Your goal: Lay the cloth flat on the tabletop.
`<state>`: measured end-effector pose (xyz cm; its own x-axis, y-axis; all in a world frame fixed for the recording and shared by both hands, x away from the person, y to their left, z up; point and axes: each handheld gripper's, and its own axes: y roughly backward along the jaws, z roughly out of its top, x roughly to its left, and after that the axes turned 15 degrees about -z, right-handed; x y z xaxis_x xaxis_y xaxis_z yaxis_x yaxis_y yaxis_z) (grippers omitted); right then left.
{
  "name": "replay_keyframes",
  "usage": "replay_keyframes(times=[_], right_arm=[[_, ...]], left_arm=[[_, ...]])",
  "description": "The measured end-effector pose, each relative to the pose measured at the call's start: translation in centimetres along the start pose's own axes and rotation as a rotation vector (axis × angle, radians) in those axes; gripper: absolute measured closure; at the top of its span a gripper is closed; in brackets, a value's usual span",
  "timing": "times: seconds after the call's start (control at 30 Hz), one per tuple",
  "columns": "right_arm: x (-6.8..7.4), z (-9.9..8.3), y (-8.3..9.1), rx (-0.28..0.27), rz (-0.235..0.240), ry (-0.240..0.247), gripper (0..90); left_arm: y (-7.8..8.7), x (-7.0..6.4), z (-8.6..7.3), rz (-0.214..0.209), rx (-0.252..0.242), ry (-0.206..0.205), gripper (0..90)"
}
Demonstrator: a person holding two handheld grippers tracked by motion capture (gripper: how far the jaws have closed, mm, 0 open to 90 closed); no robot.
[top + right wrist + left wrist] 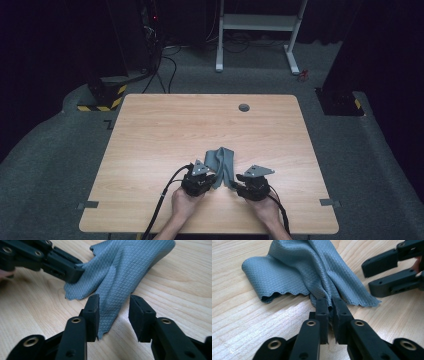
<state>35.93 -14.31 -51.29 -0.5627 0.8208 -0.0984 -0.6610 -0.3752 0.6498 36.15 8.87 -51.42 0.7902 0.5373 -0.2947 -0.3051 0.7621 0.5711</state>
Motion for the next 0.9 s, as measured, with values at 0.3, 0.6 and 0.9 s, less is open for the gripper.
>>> replay_keyframes(times=[0.3,0.6,0.9], right_arm=[[0.2,0.1,-0.7,0.050,-0.012,0.054,90.0],[-0.4,0.1,0.0,0.015,-0.029,0.040,83.4],[2.4,0.6,-1.0,0.000,-0.026,0.102,51.5]], left_arm=[[1.1,0.4,0.1,0.007,-0.011,0.002,86.3],[2.7,1.2,0.1,0.026,-0.038,0.023,86.4],[2.6,1.3,0.0,0.031,-0.030,0.019,86.4]])
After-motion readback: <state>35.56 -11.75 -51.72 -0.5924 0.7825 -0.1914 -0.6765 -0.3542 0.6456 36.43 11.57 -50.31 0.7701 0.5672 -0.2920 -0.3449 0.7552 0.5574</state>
